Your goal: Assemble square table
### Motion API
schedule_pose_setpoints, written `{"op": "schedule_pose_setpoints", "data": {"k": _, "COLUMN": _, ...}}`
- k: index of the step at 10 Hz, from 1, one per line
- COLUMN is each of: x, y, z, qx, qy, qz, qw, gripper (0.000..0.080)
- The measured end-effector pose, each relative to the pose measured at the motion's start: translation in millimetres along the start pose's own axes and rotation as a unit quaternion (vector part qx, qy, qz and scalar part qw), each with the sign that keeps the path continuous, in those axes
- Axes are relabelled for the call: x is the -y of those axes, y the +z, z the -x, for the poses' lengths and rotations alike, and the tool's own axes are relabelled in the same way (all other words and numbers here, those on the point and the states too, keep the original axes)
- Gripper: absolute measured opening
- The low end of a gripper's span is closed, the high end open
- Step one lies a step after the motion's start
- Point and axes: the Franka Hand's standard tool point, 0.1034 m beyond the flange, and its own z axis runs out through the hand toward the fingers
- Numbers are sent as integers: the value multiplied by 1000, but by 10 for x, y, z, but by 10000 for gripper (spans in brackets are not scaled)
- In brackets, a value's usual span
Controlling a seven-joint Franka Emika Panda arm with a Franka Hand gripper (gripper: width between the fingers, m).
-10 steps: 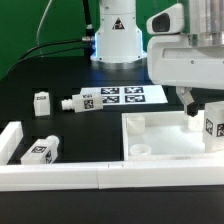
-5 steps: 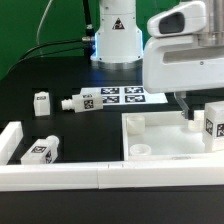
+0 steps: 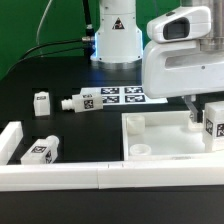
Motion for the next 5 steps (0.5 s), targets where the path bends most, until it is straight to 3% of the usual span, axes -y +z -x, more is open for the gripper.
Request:
{"op": "schedule_pose_setpoints", "data": {"k": 3, "x": 29, "y": 16, "z": -30, "qx": -27, "qy": 175, "qz": 5, "qw": 984, "gripper": 282}}
{"op": "schedule_pose_setpoints", "data": {"k": 4, "x": 49, "y": 16, "z": -23, "qx": -34, "qy": 244, "qz": 13, "qw": 969, "gripper": 282}}
{"op": "schedule_pose_setpoints", "data": {"k": 5, "x": 60, "y": -2, "z": -10, "qx": -32, "qy": 354, "qz": 16, "qw": 934, "gripper": 282}}
